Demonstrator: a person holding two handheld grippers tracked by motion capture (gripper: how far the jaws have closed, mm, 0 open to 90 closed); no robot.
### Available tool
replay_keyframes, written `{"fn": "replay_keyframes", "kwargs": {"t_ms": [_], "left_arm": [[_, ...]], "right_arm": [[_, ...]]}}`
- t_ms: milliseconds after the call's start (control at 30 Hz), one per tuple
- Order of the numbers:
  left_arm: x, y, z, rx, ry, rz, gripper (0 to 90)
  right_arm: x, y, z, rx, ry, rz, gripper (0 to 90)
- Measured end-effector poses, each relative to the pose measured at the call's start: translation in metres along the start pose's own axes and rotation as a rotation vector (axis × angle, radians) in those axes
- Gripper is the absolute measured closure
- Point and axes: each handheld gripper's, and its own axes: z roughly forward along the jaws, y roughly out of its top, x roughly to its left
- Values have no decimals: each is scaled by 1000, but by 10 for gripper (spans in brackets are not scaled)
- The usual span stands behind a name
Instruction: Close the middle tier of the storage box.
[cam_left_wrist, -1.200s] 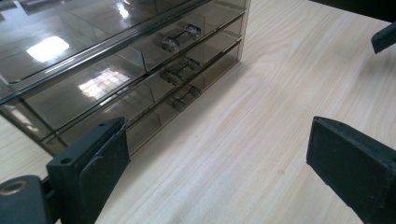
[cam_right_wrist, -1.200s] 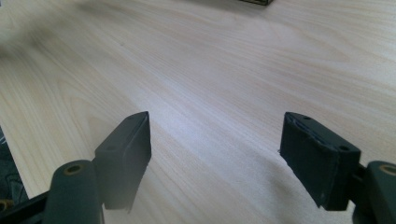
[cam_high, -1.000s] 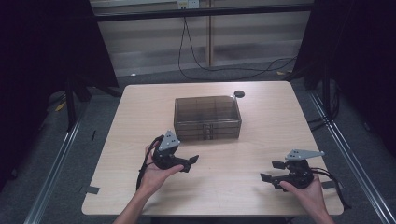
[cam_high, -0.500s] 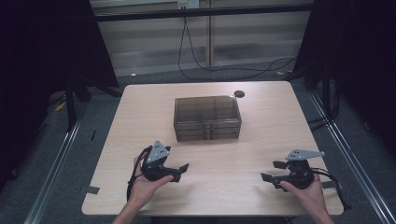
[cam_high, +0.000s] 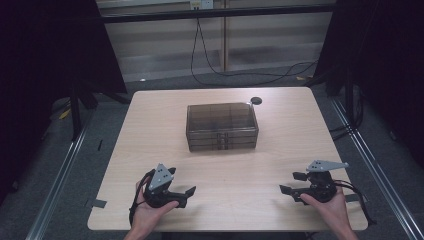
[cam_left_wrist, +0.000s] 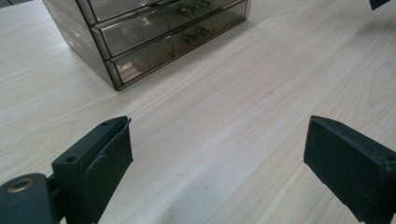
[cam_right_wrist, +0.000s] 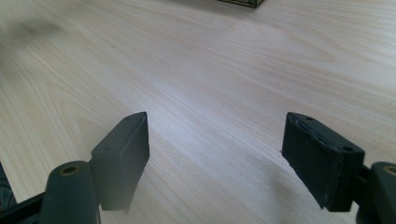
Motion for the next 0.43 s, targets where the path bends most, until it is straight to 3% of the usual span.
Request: {"fn": "replay_keyframes", "kwargs": {"t_ms": [200, 267, 333, 433], "left_arm": [[1, -9, -9, -51, 16, -28, 80], [1, -11, -10, -43, 32, -33, 76], [2, -12, -9, -26, 22, -23, 76], [4, -11, -10, -39, 45, -22, 72]], "right_arm": [[0, 0, -1, -4, -5, 0, 231], [0, 0, -1, -4, -7, 2, 229], [0, 0, -1, -7, -7, -3, 227], [0, 0, -1, -6, -5, -5, 222]]}}
